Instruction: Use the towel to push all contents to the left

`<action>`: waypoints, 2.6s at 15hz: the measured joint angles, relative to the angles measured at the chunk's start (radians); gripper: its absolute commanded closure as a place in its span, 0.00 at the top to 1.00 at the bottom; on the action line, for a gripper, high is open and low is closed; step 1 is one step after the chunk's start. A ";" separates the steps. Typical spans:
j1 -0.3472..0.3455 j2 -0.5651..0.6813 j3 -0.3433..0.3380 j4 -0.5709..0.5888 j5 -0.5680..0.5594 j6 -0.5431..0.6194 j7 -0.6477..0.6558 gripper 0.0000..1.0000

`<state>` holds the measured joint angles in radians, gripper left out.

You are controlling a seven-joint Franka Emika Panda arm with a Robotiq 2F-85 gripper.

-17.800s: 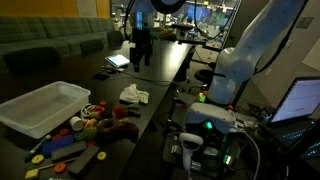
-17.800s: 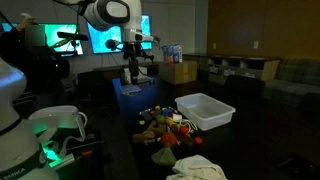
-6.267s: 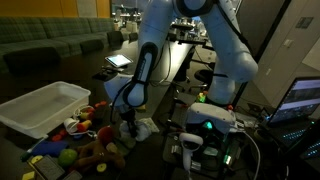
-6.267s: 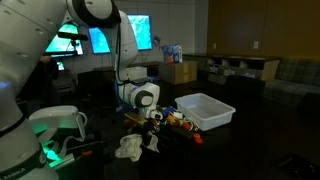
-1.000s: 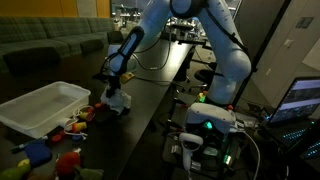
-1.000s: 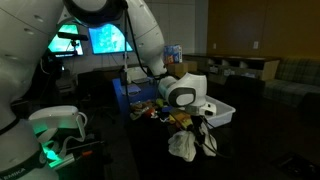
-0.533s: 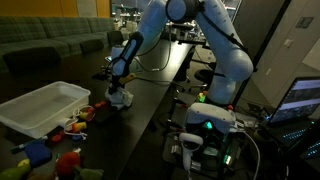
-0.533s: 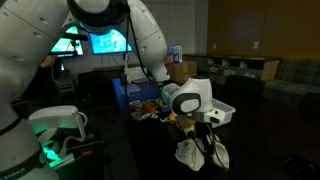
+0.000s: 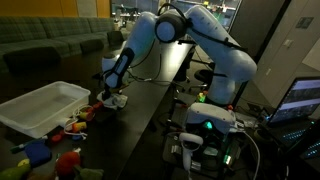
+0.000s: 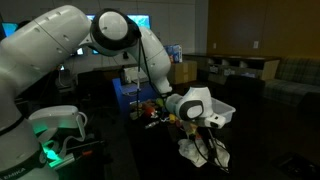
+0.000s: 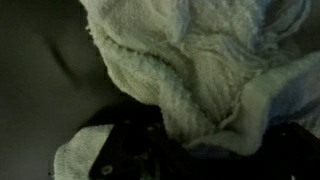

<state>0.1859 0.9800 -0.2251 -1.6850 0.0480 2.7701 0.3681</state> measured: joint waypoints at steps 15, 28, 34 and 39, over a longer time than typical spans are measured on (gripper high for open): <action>0.076 0.063 0.019 0.150 -0.072 -0.092 0.041 0.01; 0.105 0.051 0.150 0.156 -0.078 -0.092 -0.059 0.01; 0.126 0.049 0.210 0.156 -0.079 -0.092 -0.119 0.01; 0.163 0.049 0.250 0.156 -0.083 -0.096 -0.165 0.01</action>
<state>0.3486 1.0290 0.0248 -1.5290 -0.0347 2.6746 0.2036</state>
